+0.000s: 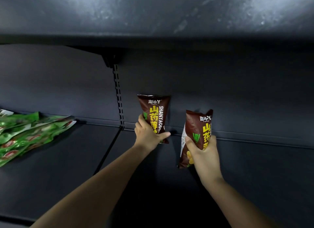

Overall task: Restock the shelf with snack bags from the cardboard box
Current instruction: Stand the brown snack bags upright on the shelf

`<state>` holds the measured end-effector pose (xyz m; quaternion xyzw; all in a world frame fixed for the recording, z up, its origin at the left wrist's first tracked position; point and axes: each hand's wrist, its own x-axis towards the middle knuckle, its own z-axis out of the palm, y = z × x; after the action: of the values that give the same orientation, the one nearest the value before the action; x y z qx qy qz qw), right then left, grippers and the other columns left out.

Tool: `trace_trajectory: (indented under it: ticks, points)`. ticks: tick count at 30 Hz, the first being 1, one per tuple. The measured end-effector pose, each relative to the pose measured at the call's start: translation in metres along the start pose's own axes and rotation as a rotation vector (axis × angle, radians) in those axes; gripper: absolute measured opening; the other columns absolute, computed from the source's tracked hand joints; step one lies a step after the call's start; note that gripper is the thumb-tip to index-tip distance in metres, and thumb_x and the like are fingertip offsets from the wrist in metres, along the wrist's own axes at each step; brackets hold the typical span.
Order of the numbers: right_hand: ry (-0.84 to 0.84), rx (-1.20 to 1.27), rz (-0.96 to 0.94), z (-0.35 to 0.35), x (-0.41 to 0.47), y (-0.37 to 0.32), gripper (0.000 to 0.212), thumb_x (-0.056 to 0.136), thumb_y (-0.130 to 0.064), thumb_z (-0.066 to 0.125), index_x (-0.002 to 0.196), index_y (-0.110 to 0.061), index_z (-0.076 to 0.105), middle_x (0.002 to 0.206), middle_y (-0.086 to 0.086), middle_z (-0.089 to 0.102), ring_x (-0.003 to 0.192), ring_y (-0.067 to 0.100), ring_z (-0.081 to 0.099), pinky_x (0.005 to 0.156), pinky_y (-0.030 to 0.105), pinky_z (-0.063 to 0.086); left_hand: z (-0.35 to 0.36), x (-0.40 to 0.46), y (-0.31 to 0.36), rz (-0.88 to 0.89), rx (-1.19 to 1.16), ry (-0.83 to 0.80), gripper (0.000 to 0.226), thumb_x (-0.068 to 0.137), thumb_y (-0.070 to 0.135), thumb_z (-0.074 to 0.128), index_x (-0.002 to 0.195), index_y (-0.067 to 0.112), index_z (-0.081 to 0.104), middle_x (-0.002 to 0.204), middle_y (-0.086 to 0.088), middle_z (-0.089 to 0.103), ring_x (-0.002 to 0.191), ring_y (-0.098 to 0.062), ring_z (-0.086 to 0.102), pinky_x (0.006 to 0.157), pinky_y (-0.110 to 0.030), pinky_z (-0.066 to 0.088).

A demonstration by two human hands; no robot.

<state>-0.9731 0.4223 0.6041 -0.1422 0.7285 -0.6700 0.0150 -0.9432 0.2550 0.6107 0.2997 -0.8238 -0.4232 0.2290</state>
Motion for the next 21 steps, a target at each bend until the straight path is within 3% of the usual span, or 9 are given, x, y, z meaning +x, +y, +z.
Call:
trace_trajectory:
  ticks: [2,4,7,8,11,14,16,19,21]
  points:
    - [-0.010,-0.024,0.004,0.001,0.000,0.000,0.028,0.081,-0.032,0.070,0.096,-0.029,0.047,0.089,-0.008,0.062,0.082,0.005,0.061,0.066,0.022,0.047,-0.004,-0.004,0.004,-0.023,0.019,-0.063,0.122,0.070,0.040,0.078,0.147,0.007,-0.011,0.146,-0.013,0.011,0.139,-0.029,0.009,0.115,-0.041,0.014]
    - [-0.021,-0.076,0.007,0.002,0.000,-0.002,0.027,0.080,-0.034,0.070,0.094,-0.029,0.047,0.088,-0.009,0.062,0.082,0.006,0.062,0.068,0.025,0.049,-0.010,-0.011,0.005,0.010,0.102,-0.024,0.115,0.075,0.046,0.072,0.147,0.004,-0.008,0.146,-0.015,0.012,0.139,-0.030,0.009,0.115,-0.041,0.013]
    - [-0.007,-0.148,0.034,0.006,0.000,-0.006,0.032,0.078,-0.039,0.071,0.097,-0.024,0.050,0.086,-0.004,0.064,0.080,0.016,0.066,0.071,0.038,0.057,-0.026,-0.032,0.004,0.204,0.146,0.190,0.076,0.089,0.043,0.056,0.144,0.004,0.021,0.136,-0.013,0.031,0.129,-0.025,0.028,0.110,-0.037,0.026]
    - [0.000,-0.166,0.038,0.008,-0.001,-0.008,0.036,0.077,-0.042,0.070,0.099,-0.023,0.050,0.087,-0.003,0.065,0.080,0.018,0.067,0.073,0.041,0.058,-0.031,-0.040,0.006,0.275,0.100,0.178,0.060,0.091,0.041,0.053,0.138,0.009,0.033,0.128,-0.008,0.041,0.122,-0.020,0.037,0.107,-0.035,0.033]
    - [-0.004,-0.267,-0.006,0.020,-0.015,-0.015,0.044,0.073,-0.051,0.066,0.101,-0.023,0.047,0.093,0.001,0.065,0.087,0.025,0.065,0.078,0.045,0.055,-0.037,-0.062,0.018,0.376,-0.061,-0.075,0.032,0.092,0.039,0.052,0.119,0.023,0.049,0.110,0.007,0.060,0.105,-0.004,0.056,0.092,-0.020,0.046]
    - [-0.098,-0.311,-0.076,0.036,-0.029,-0.022,0.041,0.076,-0.053,0.059,0.098,-0.024,0.040,0.099,0.003,0.062,0.093,0.029,0.063,0.081,0.046,0.052,-0.033,-0.076,0.026,0.317,-0.246,-0.220,0.030,0.092,0.032,0.054,0.121,0.024,0.048,0.110,0.015,0.063,0.102,0.007,0.057,0.085,-0.006,0.043]
    - [-0.225,-0.255,-0.098,0.040,-0.033,-0.026,0.039,0.078,-0.040,0.065,0.103,-0.027,0.037,0.103,0.000,0.059,0.095,0.020,0.062,0.081,0.042,0.053,-0.035,-0.074,0.025,0.235,-0.349,-0.173,0.028,0.093,0.027,0.053,0.120,0.020,0.047,0.106,0.014,0.063,0.098,0.006,0.059,0.084,-0.007,0.045]
    - [-0.461,-0.165,-0.082,0.037,-0.036,-0.028,0.056,0.081,-0.014,0.067,0.122,-0.030,0.033,0.108,-0.010,0.058,0.097,0.001,0.059,0.079,0.020,0.050,-0.048,-0.064,0.023,0.107,-0.525,-0.145,0.024,0.094,0.021,0.053,0.117,0.016,0.050,0.110,0.001,0.066,0.100,-0.010,0.063,0.088,-0.025,0.050]
    - [-0.484,-0.174,-0.081,0.040,-0.031,-0.023,0.061,0.082,-0.011,0.068,0.129,-0.029,0.033,0.111,-0.011,0.061,0.101,0.002,0.060,0.083,0.017,0.047,-0.055,-0.055,0.022,0.045,-0.580,-0.134,0.019,0.095,0.018,0.051,0.113,0.015,0.053,0.107,-0.005,0.067,0.096,-0.017,0.065,0.086,-0.033,0.052]
